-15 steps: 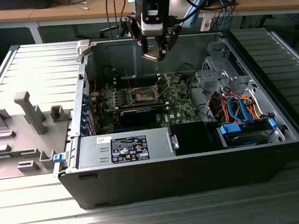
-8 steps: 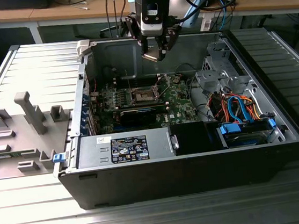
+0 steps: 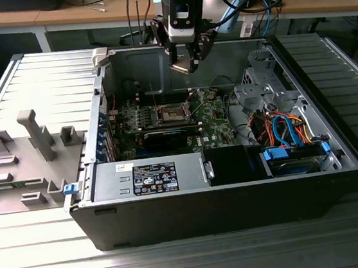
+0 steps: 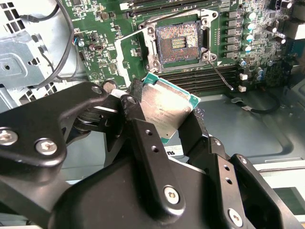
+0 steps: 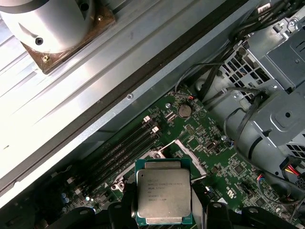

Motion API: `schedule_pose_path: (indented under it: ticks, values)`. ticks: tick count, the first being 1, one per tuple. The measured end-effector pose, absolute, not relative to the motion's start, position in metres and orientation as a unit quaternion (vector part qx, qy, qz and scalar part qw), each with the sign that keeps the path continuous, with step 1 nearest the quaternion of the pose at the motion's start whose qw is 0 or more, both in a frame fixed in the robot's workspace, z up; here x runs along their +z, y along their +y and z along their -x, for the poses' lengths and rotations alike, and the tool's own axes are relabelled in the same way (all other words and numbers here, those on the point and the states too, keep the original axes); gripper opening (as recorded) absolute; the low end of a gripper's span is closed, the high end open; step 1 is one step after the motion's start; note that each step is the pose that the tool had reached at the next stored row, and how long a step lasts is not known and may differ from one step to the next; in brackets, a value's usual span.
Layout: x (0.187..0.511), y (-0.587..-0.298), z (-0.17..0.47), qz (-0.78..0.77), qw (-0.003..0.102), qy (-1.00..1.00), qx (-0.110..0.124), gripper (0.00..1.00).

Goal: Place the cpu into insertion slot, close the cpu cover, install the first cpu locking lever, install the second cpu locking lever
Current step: 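Place the cpu into insertion slot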

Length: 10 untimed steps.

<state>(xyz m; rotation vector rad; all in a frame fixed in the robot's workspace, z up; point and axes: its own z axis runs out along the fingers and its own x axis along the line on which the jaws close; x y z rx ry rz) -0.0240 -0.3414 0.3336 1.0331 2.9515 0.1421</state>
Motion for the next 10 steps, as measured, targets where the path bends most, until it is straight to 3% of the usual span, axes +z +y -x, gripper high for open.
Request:
schedule_pose_path:
  ticks: [10]
  values:
    - [0.3336,-0.3414,0.0240,-0.332,0.006,0.942,0.045,0.55]
